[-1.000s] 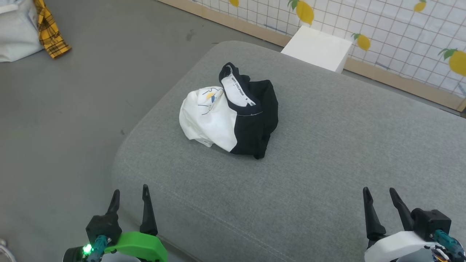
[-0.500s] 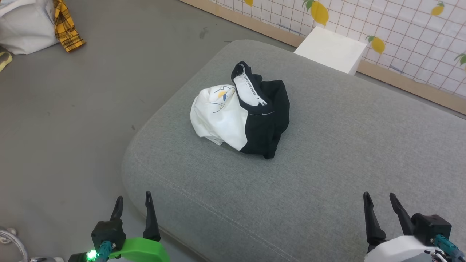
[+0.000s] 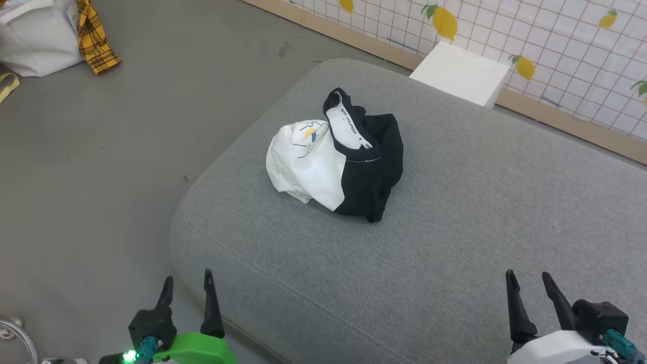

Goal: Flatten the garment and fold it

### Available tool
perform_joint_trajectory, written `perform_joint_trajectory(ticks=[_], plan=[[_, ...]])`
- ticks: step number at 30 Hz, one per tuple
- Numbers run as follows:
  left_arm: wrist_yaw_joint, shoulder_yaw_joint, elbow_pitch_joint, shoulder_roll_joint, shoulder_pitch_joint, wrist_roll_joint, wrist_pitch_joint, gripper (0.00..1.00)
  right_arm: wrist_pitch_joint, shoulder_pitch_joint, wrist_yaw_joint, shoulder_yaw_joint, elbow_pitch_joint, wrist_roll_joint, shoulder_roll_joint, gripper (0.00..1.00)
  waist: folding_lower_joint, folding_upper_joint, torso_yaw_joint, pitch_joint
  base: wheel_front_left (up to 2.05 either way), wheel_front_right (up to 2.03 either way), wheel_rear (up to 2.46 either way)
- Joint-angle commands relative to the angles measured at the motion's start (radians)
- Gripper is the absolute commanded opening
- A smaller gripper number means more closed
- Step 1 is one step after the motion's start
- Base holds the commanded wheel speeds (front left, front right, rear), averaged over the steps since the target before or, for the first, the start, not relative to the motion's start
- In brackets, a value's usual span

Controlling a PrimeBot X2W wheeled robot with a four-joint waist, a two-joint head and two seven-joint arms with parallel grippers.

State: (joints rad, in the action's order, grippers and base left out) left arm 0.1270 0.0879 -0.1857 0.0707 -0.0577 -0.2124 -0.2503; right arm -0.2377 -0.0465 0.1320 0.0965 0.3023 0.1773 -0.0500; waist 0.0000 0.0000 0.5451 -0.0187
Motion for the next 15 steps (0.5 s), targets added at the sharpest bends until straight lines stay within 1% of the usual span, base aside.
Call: perform_joint_trajectory(ticks=[1, 2, 3, 6, 9, 12, 15], plan=[[-0.008, 0.009, -0.002, 0.007, 0.005, -0.004, 0.005, 1.0, 0.002, -0.01, -0.001, 0.0, -0.006, 0.001, 0.0, 1.0, 0.0, 0.0, -0.005, 0.005, 0.0, 0.0, 0.0], [-0.016, 0.015, -0.002, 0.011, 0.019, -0.003, 0.012, 1.0, 0.003, -0.008, -0.001, 0.0, -0.008, -0.001, 0.0, 1.0, 0.0, 0.0, -0.008, 0.008, 0.0, 0.0, 0.0], [-0.052, 0.033, -0.001, 0.025, 0.103, -0.007, 0.037, 1.0, 0.016, 0.005, -0.001, -0.004, -0.024, -0.013, 0.0, 1.0, 0.0, 0.0, -0.027, 0.028, 0.0, 0.0, 0.0], [-0.098, 0.041, -0.01, 0.043, 0.225, -0.023, 0.069, 1.0, 0.035, 0.023, -0.001, -0.01, -0.05, -0.033, 0.0, 1.0, 0.0, 0.0, -0.061, 0.059, 0.0, 0.0, 0.0], [-0.151, 0.043, -0.043, 0.062, 0.371, -0.055, 0.13, 1.0, 0.054, 0.053, -0.001, -0.014, -0.084, -0.054, 0.0, 1.0, 0.0, 0.0, -0.115, 0.104, 0.0, 0.0, 0.0], [-0.192, 0.047, -0.12, 0.084, 0.505, -0.088, 0.231, 1.0, 0.069, 0.076, -0.001, -0.007, -0.115, -0.07, 0.0, 1.0, 0.0, 0.0, -0.166, 0.151, 0.0, 0.0, 0.0], [-0.211, 0.041, -0.241, 0.099, 0.642, -0.135, 0.37, 1.0, 0.088, 0.092, -0.001, -0.002, -0.141, -0.087, 0.0, 1.0, 0.0, 0.0, -0.225, 0.202, 0.0, 0.0, 0.0]])
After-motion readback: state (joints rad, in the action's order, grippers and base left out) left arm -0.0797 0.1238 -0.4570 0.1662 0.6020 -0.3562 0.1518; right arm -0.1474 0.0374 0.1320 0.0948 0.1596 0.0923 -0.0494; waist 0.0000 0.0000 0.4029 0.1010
